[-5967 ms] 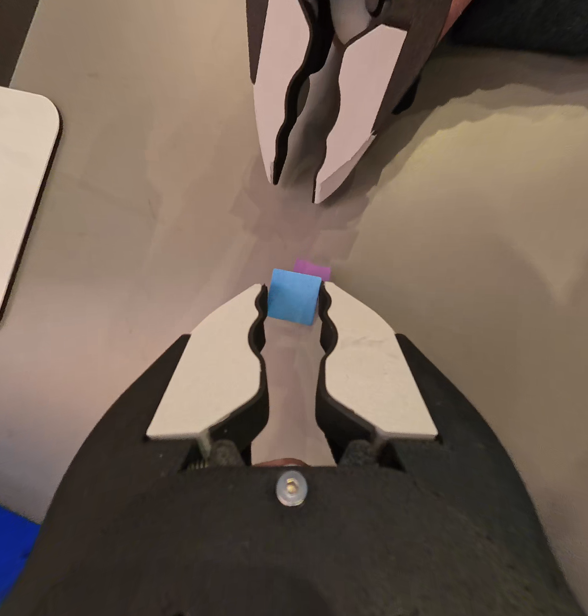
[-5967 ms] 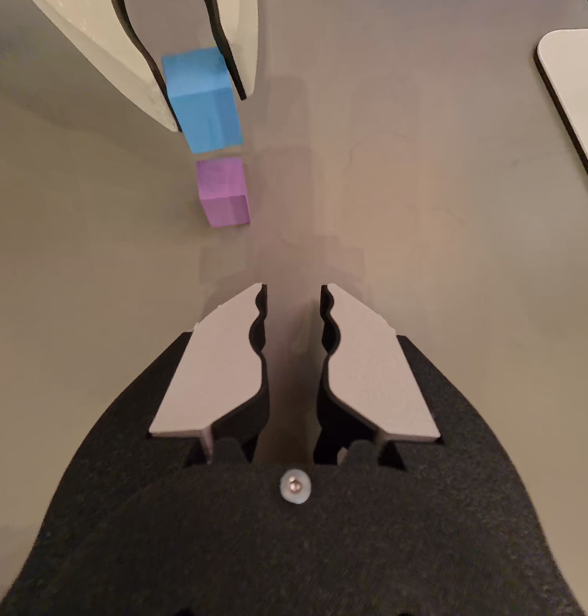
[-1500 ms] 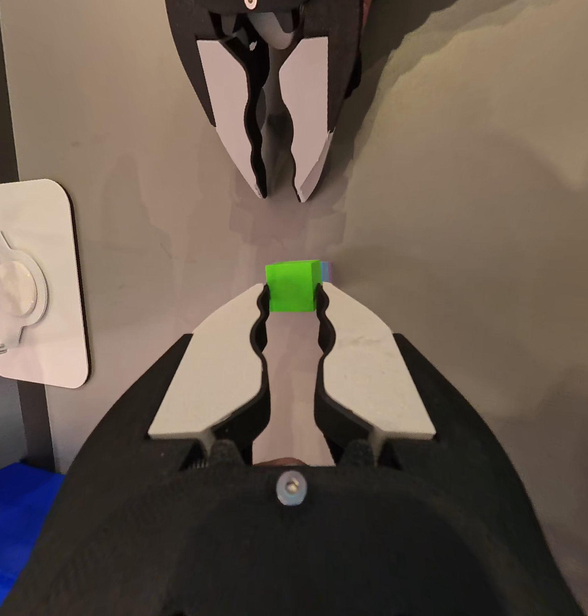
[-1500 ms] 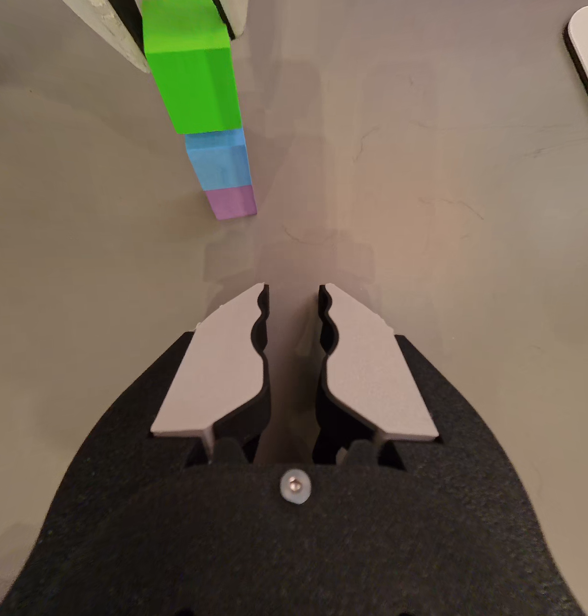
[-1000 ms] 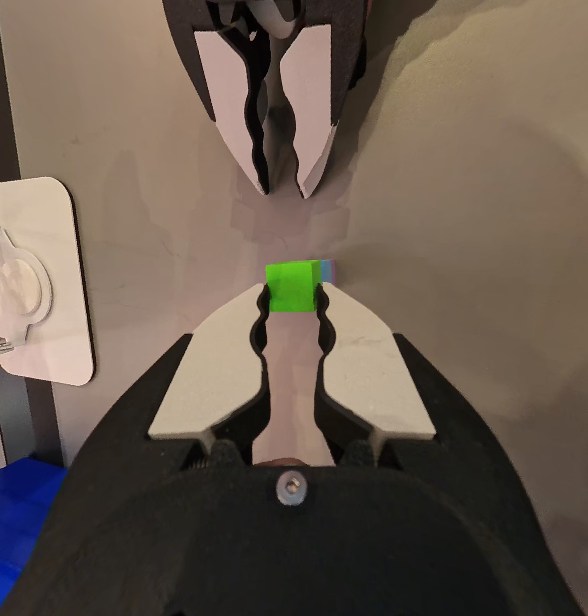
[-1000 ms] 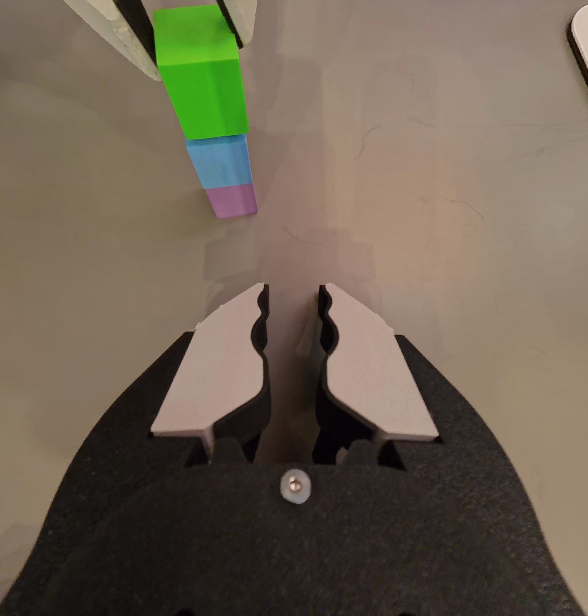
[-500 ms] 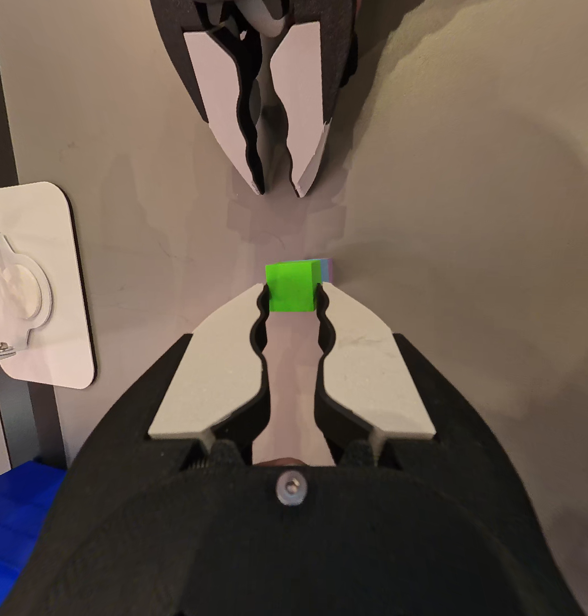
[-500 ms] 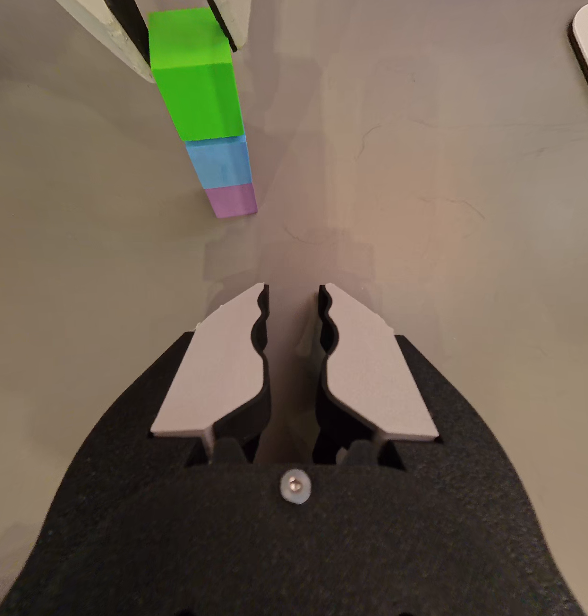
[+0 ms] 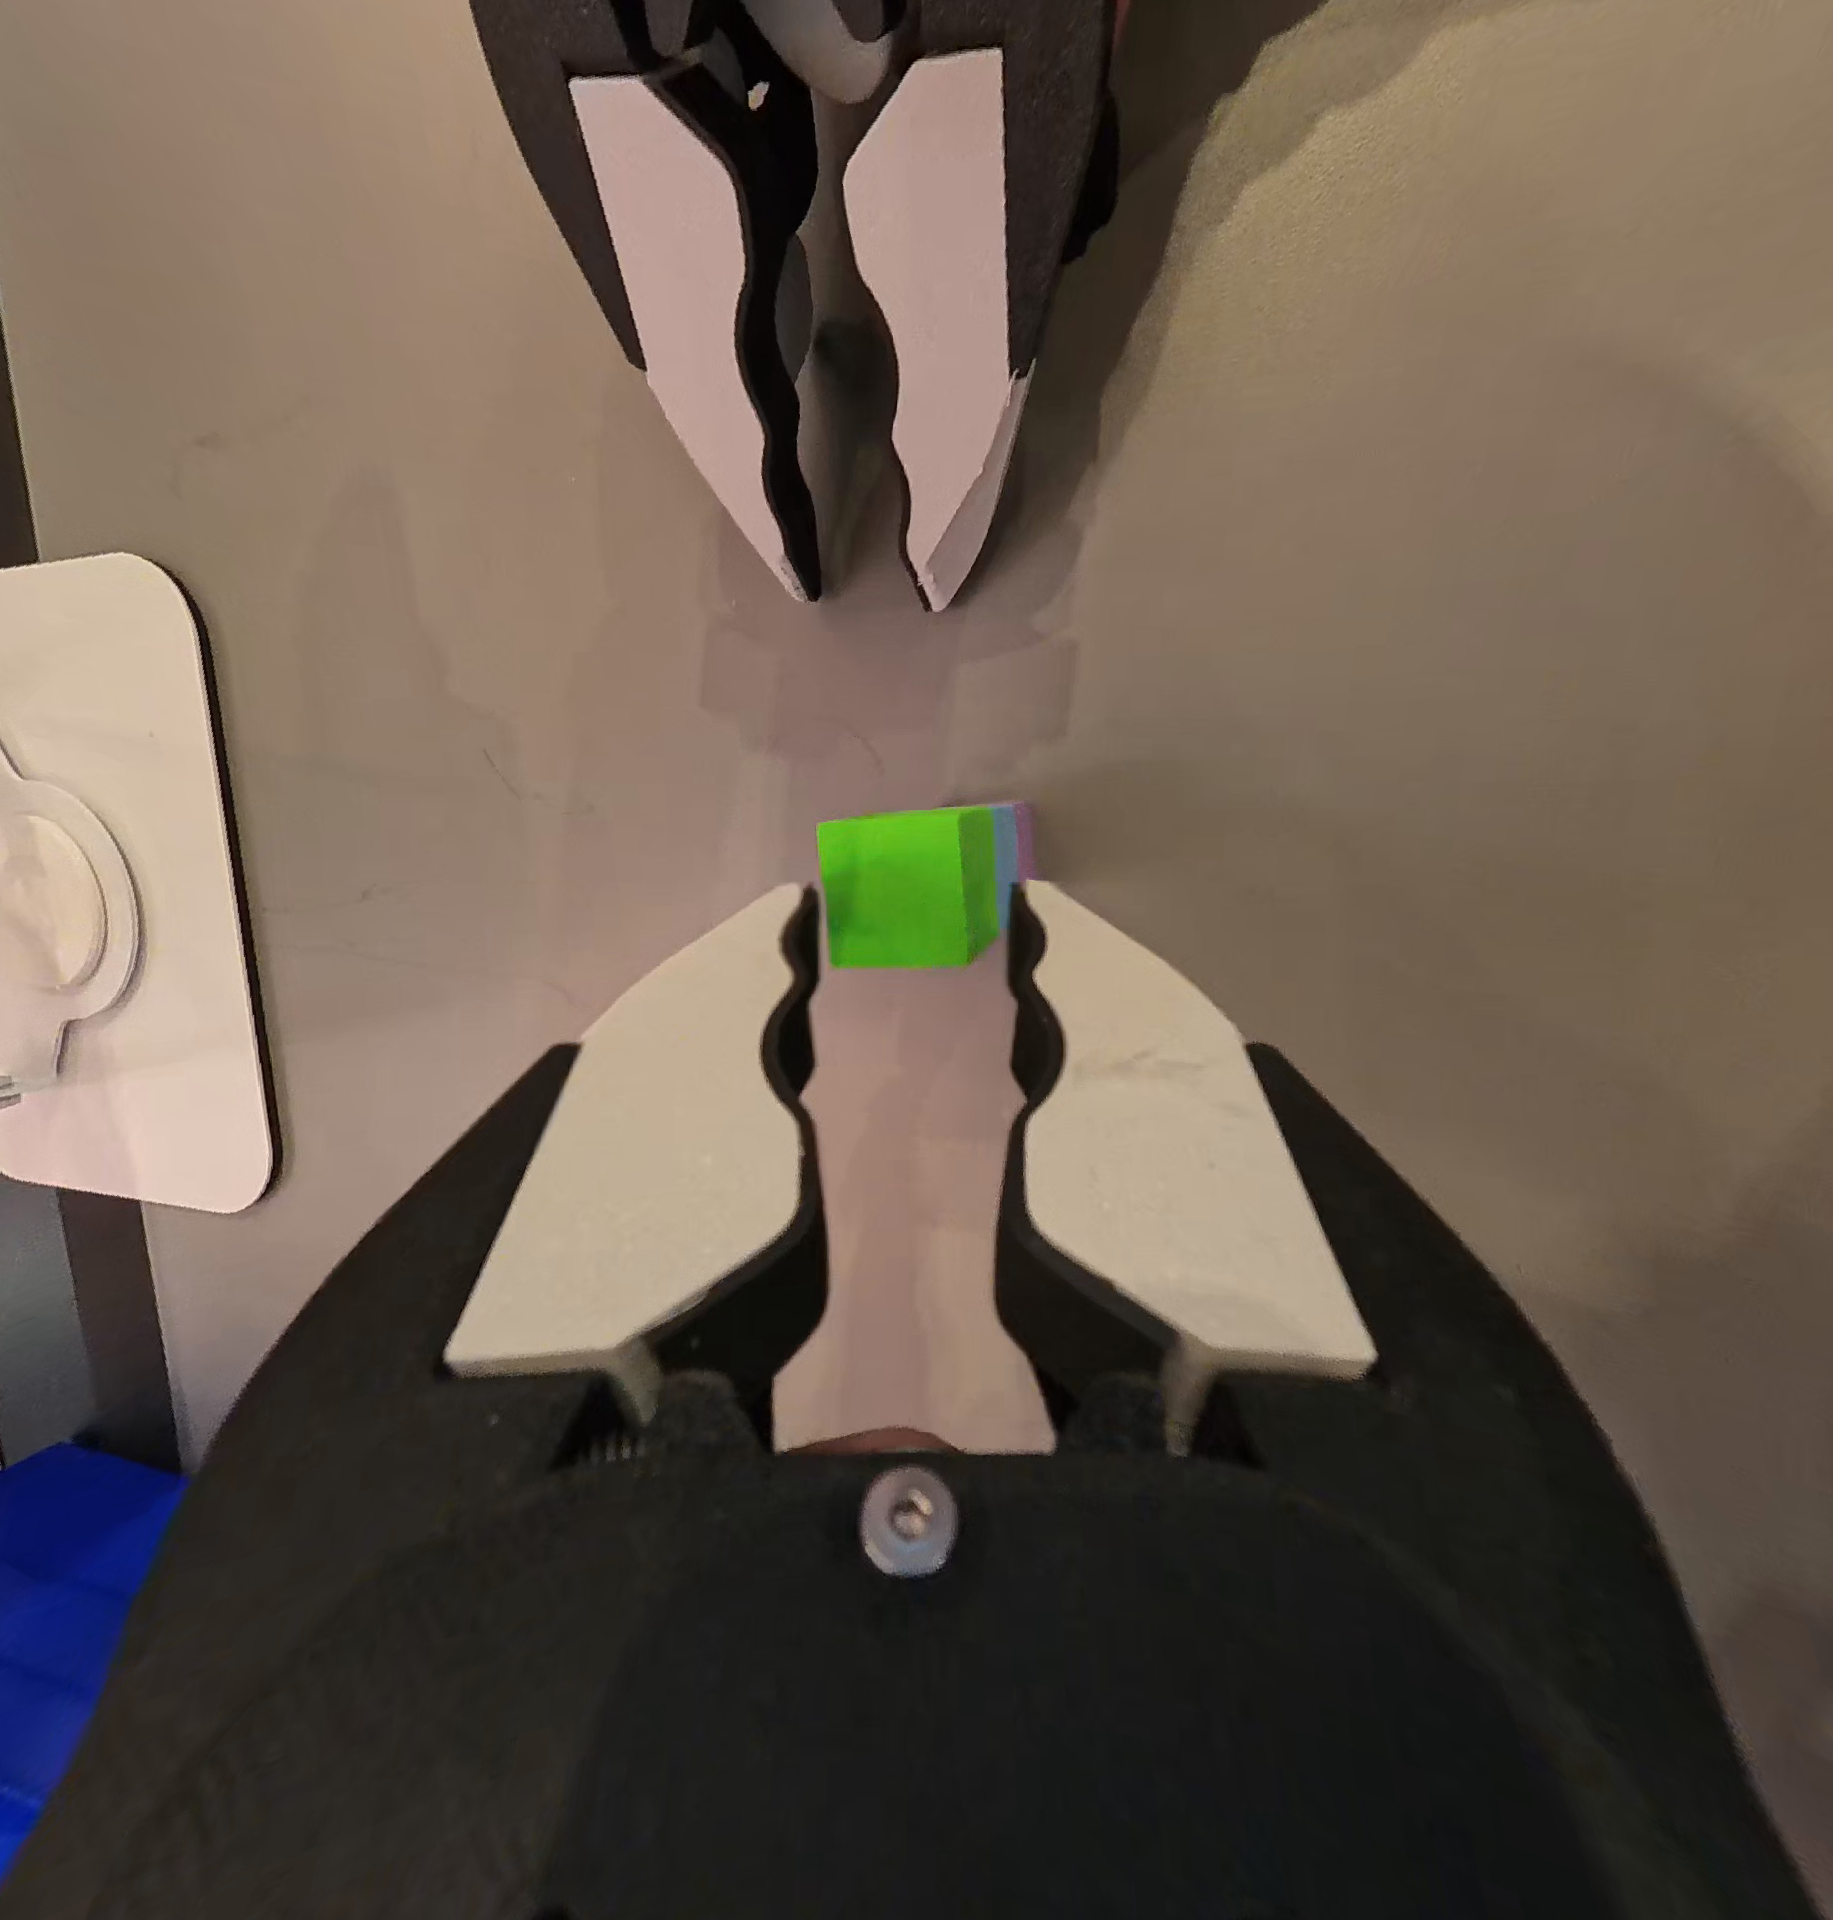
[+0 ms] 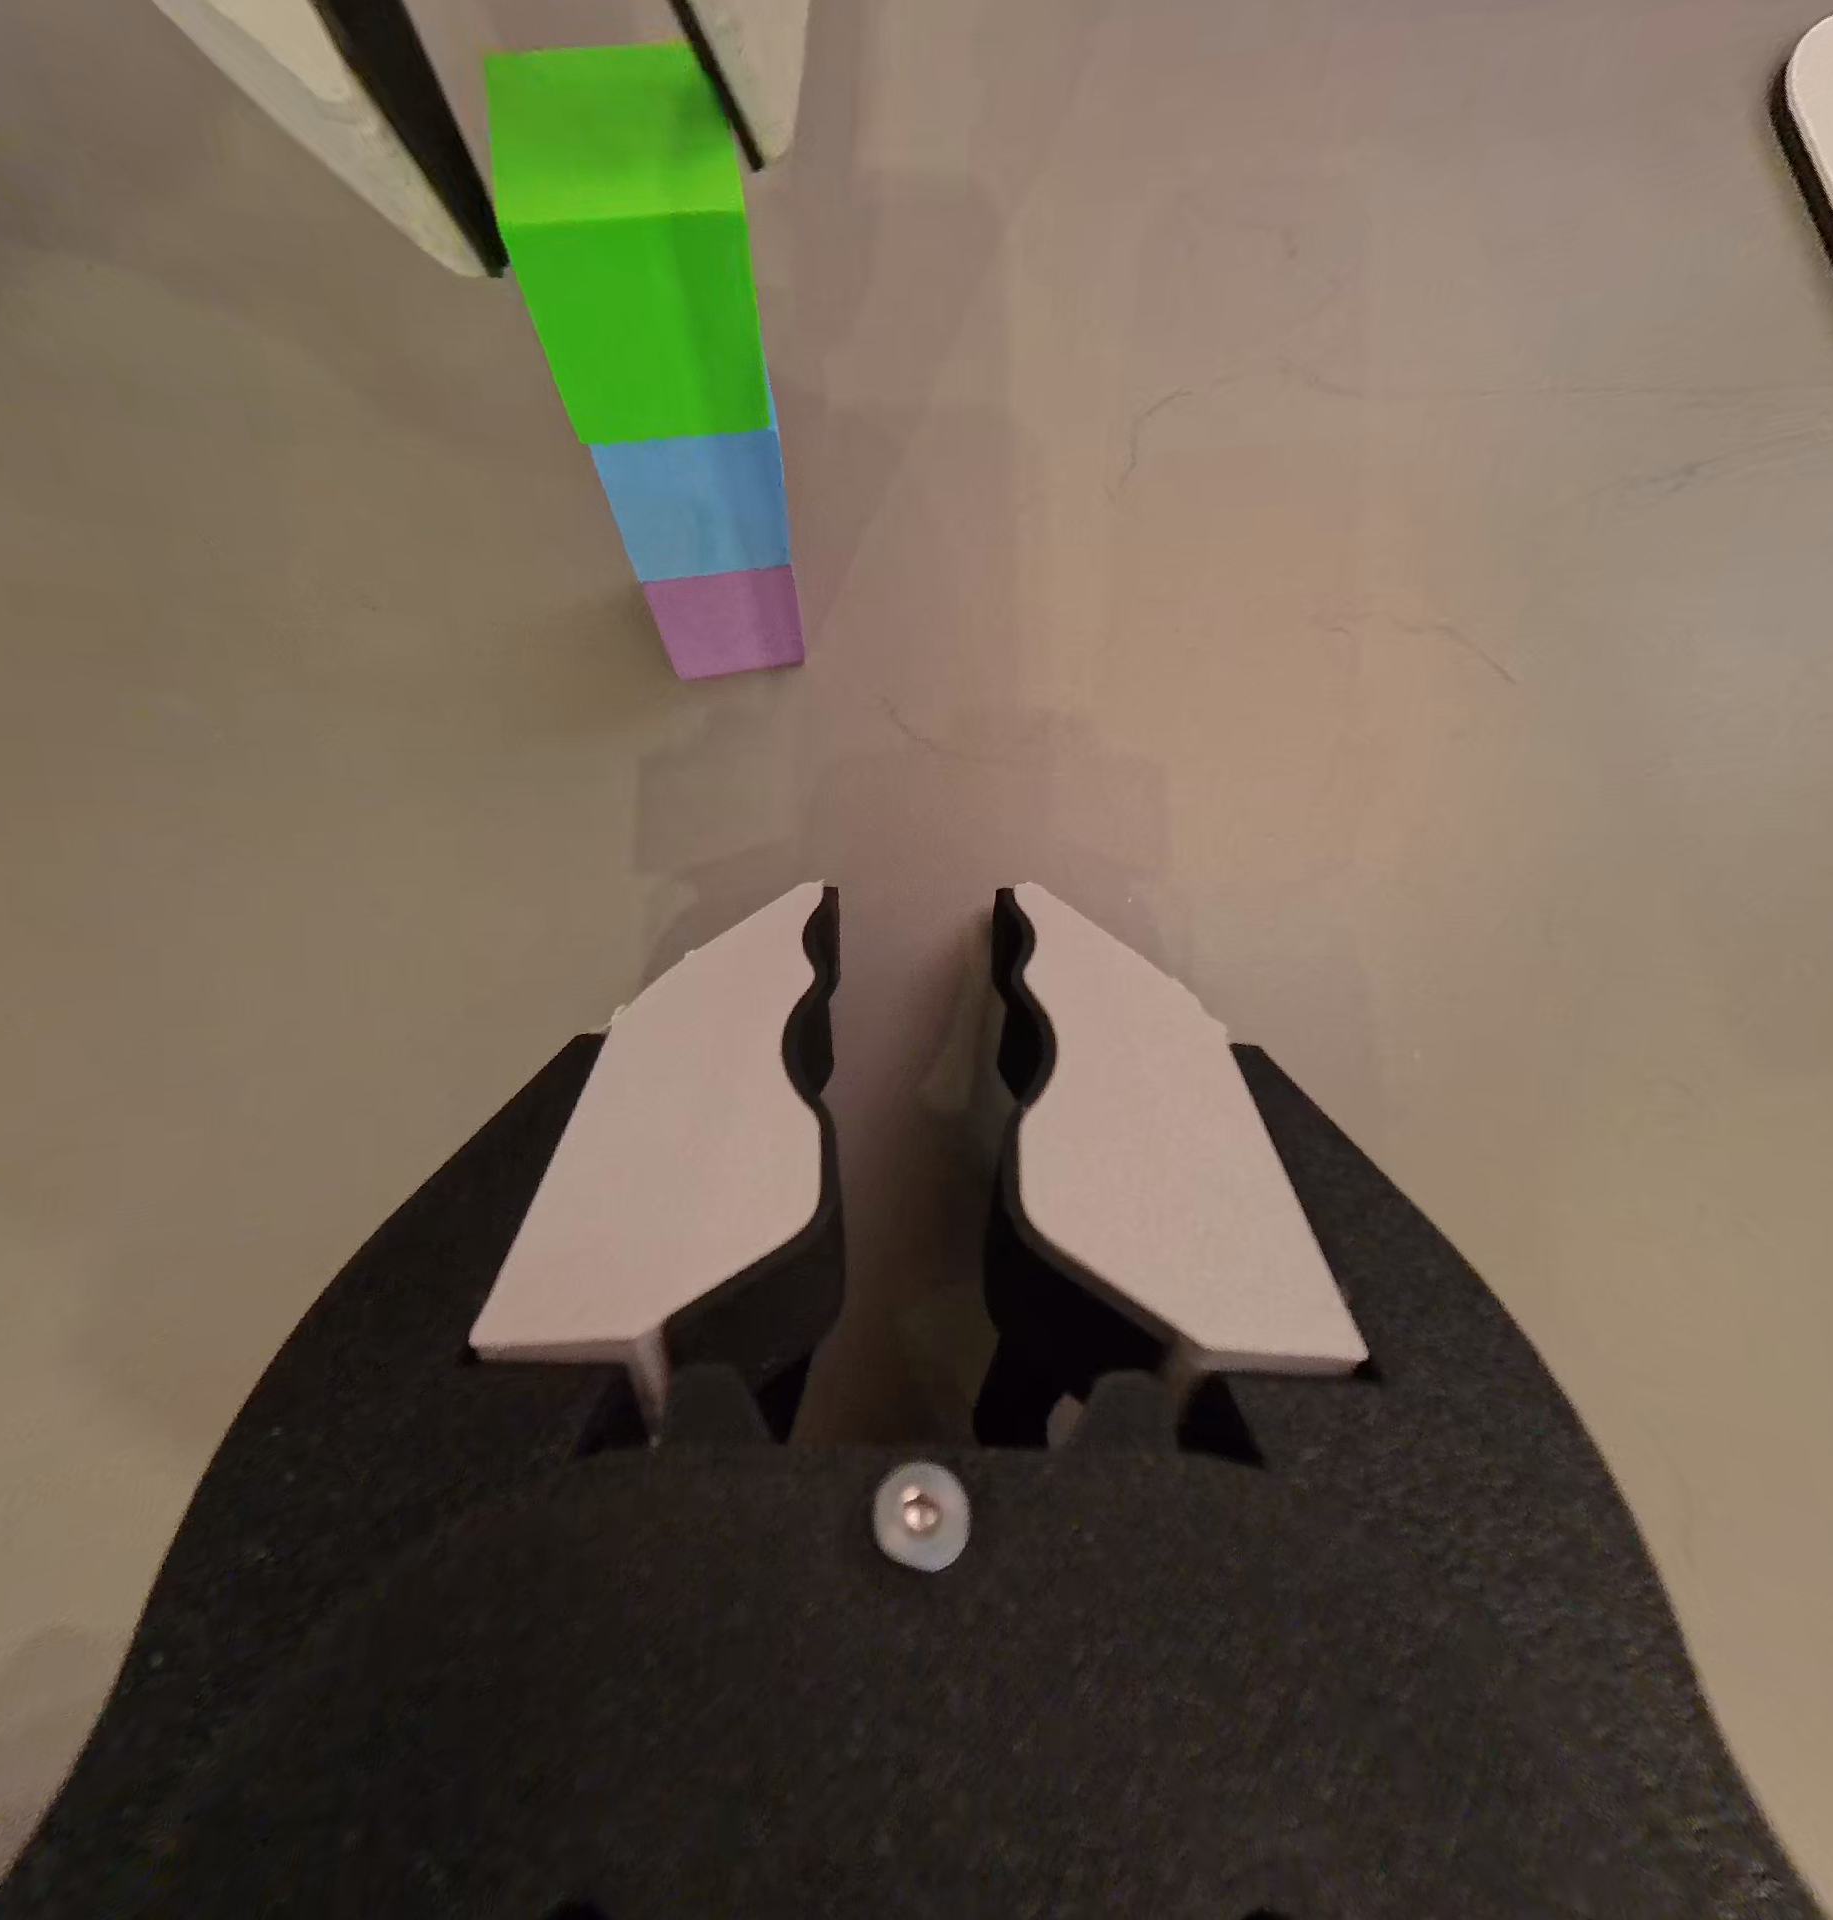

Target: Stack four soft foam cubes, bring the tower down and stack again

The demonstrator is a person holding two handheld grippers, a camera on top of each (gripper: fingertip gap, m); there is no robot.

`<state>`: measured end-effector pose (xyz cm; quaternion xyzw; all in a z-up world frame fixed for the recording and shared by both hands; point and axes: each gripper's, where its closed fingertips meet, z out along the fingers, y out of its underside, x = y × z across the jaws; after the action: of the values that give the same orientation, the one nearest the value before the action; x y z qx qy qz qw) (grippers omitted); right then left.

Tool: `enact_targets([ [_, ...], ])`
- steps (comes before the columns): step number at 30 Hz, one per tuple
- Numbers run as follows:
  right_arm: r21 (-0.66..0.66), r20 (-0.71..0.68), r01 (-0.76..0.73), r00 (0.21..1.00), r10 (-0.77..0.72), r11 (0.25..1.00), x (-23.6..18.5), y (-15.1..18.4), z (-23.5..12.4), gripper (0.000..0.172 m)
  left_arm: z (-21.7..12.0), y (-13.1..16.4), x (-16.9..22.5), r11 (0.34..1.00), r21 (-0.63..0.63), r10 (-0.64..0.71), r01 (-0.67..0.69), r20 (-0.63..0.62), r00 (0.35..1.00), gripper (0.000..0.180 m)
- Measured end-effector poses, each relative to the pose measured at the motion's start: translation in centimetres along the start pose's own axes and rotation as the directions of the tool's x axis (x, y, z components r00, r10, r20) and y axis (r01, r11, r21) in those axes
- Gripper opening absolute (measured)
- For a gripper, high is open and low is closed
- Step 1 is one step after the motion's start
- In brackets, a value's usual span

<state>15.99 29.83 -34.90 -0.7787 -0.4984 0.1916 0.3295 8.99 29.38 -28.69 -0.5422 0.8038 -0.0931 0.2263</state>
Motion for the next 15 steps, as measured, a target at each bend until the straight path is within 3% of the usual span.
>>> enact_targets([
  [6, 0.001, 0.000, 0.001, 1.000, -0.001, 1.000, 0.0, 0.0, 0.0, 0.028, -1.2, 0.2, -0.5, 0.999, 0.016, -0.029, 0.028, 0.028, 0.999, 0.056],
  [9, 0.003, 0.000, 0.002, 1.000, -0.002, 1.000, 0.0, 0.0, 0.0, 0.028, -3.3, 1.6, -1.1, 0.996, 0.042, -0.082, 0.080, 0.057, 0.995, 0.056],
  [15, 0.001, 0.001, 0.003, 1.000, -0.003, 1.000, 0.0, 0.0, 0.0, 0.028, -7.6, 11.9, -3.5, 0.962, -0.033, -0.258, 0.272, 0.227, 0.939, 0.043],
])
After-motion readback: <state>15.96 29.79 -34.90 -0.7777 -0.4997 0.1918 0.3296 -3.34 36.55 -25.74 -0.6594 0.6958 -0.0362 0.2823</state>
